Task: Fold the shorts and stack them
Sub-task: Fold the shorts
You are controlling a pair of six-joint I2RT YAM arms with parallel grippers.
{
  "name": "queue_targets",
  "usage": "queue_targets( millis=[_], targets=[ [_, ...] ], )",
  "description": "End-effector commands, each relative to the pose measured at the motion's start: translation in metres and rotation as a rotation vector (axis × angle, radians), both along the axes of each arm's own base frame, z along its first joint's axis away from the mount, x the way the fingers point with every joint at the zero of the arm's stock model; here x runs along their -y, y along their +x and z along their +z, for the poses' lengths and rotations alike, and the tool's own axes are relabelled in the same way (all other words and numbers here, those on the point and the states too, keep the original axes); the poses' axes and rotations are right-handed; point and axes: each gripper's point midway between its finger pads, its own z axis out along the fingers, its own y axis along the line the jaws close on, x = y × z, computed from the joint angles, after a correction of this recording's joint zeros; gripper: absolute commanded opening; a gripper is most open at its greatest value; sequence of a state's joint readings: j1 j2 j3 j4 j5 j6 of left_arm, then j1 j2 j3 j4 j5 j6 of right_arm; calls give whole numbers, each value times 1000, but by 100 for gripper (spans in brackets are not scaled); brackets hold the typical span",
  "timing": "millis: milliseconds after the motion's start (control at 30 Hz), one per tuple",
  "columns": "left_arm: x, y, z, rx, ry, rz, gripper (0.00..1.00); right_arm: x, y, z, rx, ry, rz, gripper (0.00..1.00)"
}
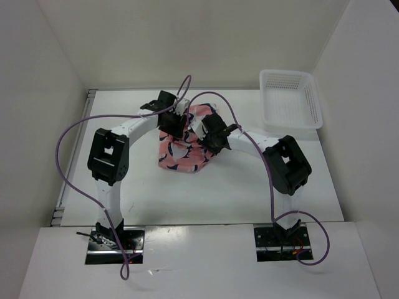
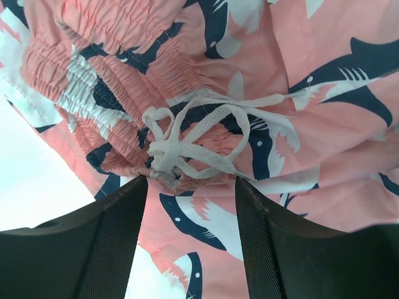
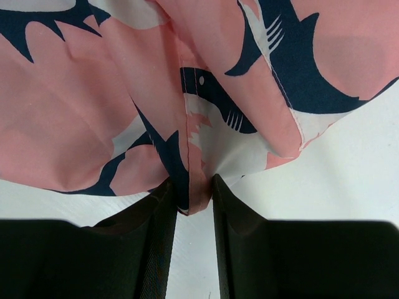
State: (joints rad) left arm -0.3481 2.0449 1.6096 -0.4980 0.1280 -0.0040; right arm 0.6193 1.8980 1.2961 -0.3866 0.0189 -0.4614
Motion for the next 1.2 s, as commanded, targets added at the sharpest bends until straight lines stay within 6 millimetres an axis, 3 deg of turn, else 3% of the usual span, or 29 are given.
queue_targets(
  millis=[0, 267, 467, 567, 700, 767, 833, 900, 1033, 1167],
  targets=[
    [1, 10, 14, 89, 54, 23, 66, -9, 8, 7, 35, 37, -2, 33],
    [-17, 17, 23, 137, 129, 86, 66, -9, 8, 7, 35, 37, -2, 33],
    [-12, 16, 26, 139, 128, 77, 67, -8, 7, 8, 38, 33, 5, 33],
    [-7, 7, 15, 105, 104, 49, 69, -8, 7, 8, 38, 33, 5, 33],
    [15, -10, -8, 10, -31, -46, 67, -7, 4, 4, 29, 29, 18, 33],
    [19, -5, -17, -8, -69, -60, 66, -7, 4, 4, 29, 29, 18, 33],
    [18, 6, -14, 15, -109, -61, 59, -7, 4, 4, 29, 29, 18, 33],
    [21, 6, -24, -4, -116, -68, 49, -6, 1, 1, 21, 24, 18, 33],
    [19, 6, -23, -14, -148, -73, 12, -4, -1, -2, 12, 18, 18, 32],
    [8, -2, -24, -43, -152, -59, 0, -1, -4, -10, -3, 7, 18, 25]
  ],
)
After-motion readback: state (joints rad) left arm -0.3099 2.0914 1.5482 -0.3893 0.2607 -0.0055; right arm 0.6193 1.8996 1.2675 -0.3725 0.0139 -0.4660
